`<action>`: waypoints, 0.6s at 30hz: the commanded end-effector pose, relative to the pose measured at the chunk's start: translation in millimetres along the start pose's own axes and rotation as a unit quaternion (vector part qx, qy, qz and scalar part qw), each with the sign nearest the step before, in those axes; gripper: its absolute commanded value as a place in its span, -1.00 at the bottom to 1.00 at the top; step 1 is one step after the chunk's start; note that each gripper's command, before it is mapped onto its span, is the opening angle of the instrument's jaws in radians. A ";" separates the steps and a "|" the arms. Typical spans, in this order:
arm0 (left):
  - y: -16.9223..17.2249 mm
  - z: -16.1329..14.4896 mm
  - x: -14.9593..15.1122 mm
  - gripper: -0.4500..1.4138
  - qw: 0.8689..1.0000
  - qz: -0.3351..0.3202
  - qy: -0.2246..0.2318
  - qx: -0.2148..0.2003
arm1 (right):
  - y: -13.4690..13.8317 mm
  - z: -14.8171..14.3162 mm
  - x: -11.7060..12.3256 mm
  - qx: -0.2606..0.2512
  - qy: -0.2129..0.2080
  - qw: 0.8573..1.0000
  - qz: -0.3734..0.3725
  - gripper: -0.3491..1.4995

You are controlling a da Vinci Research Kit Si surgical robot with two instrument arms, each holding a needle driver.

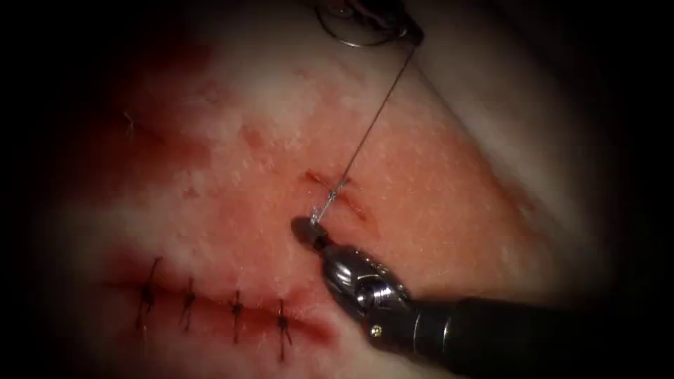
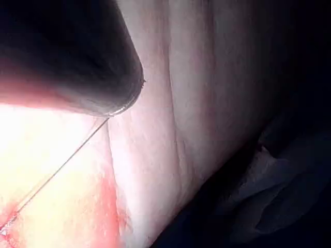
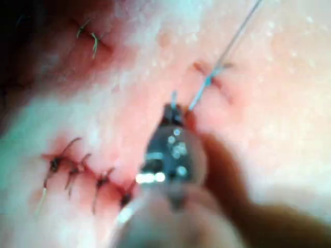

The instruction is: Wound Closure

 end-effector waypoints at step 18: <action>2.4 -7.7 2.1 -0.89 0.998 0.001 0.027 -0.048 | -1.2 -0.9 1.6 0.136 -0.015 0.943 -0.303 0.91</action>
